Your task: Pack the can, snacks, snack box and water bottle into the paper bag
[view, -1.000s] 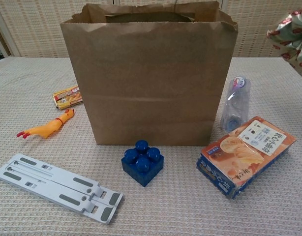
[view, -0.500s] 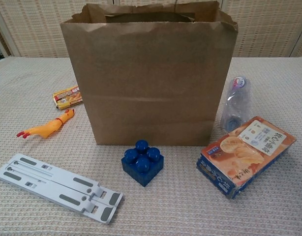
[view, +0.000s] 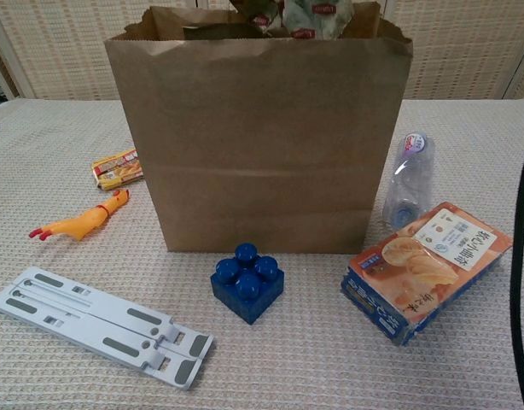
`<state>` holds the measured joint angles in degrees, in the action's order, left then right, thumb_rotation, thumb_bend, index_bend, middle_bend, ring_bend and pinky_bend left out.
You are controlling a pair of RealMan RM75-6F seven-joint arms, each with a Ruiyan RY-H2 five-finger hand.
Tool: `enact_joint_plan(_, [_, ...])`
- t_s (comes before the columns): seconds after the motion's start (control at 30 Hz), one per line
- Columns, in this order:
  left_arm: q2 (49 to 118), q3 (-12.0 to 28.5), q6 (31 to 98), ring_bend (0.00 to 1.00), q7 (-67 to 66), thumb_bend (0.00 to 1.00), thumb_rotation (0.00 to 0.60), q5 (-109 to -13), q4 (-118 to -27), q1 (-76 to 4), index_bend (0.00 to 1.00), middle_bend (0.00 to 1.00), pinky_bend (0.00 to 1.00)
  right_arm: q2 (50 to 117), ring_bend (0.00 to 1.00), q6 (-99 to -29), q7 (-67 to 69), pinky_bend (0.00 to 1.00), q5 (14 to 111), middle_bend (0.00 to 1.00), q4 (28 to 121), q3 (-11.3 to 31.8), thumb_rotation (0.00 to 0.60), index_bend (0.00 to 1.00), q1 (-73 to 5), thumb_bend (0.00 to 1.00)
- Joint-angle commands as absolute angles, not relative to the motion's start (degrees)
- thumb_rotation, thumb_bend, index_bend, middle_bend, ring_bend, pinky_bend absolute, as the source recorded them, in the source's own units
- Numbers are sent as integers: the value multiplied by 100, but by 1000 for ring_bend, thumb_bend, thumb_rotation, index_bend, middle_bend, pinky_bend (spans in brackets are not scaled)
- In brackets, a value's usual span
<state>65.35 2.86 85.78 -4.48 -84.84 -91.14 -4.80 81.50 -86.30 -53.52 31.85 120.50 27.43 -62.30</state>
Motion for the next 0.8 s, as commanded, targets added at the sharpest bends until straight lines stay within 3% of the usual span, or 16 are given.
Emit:
enact_joint_plan(0.03, [6539, 288, 8579, 0, -471, 378, 600, -8477, -9119, -479, 46, 0, 0, 8071, 143, -8516, -5361, 380, 2815, 212, 12057, 2704, 600, 99, -6196, 117])
enact_joint_plan(0.13, [6545, 292, 8583, 0, -492, 379, 600, -8469, -9124, -478, 46, 0, 0, 7952, 72, -8471, -5201, 295, 2797, 127, 12092, 2766, 600, 1, -6135, 59])
enact_joint_plan(0.3, [6551, 297, 8590, 0, -512, 379, 600, -8457, -9131, -474, 46, 0, 0, 7633, 49, -8481, -4684, 239, 2918, 106, 12327, 3019, 600, 0, -5901, 44])
enact_joint_plan(0.47, [6556, 295, 8604, 0, -512, 378, 600, -8457, -9125, -464, 46, 0, 0, 6699, 49, -8243, -4154, 237, 3063, 106, 12864, 2945, 600, 0, -5215, 44])
enact_joint_plan(0.63, [6571, 301, 8618, 0, -566, 379, 600, -8449, -9134, -460, 46, 0, 0, 5457, 49, -7443, -3423, 235, 3709, 106, 13080, 2226, 600, 0, -4149, 44])
enact_joint_plan(0.8, [6601, 316, 8647, 0, -685, 378, 600, -8427, -9162, -452, 46, 0, 0, 4780, 52, -6290, -2469, 235, 4944, 106, 12495, 1406, 600, 0, -3386, 44])
